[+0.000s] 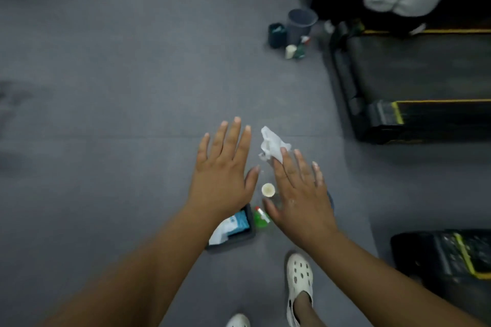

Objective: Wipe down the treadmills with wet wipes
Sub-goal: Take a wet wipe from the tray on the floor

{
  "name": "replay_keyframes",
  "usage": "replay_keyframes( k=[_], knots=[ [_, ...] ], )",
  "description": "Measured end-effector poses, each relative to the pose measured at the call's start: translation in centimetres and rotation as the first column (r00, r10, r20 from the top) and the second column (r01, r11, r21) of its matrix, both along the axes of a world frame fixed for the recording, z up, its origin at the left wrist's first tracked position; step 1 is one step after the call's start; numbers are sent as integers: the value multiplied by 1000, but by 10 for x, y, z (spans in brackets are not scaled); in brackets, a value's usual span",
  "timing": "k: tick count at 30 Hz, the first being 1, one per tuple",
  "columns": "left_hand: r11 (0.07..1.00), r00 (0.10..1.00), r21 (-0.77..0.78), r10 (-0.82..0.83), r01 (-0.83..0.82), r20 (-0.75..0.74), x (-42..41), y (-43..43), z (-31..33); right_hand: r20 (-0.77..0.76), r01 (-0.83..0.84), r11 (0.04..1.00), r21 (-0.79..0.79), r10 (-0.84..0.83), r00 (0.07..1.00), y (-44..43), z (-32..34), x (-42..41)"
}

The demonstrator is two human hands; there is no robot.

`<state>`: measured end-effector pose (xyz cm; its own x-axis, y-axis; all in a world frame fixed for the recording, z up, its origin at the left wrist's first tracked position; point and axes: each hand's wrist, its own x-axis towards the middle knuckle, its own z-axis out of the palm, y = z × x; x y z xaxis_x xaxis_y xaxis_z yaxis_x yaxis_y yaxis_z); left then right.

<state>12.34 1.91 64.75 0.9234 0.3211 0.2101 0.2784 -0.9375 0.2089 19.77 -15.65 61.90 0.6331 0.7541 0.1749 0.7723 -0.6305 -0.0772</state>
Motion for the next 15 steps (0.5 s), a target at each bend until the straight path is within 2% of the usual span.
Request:
replay_keyframes(
  k=[5,9,12,15],
  knots=[
    [966,965,61,-256,252,61,32,-72,69,27,251,966,68,-253,967,-77,71,-4],
    [879,875,99,-474,466,97,69,-158,107,103,419,903,101,-428,898,-168,115,-4],
    [787,779,119,-616,605,119,101,-239,130,150,563,822,82,-569,809,-247,140,-4],
    [668,657,138,-744,731,122,122,-333,151,154,715,693,88,-719,678,-335,159,-17]
  ],
)
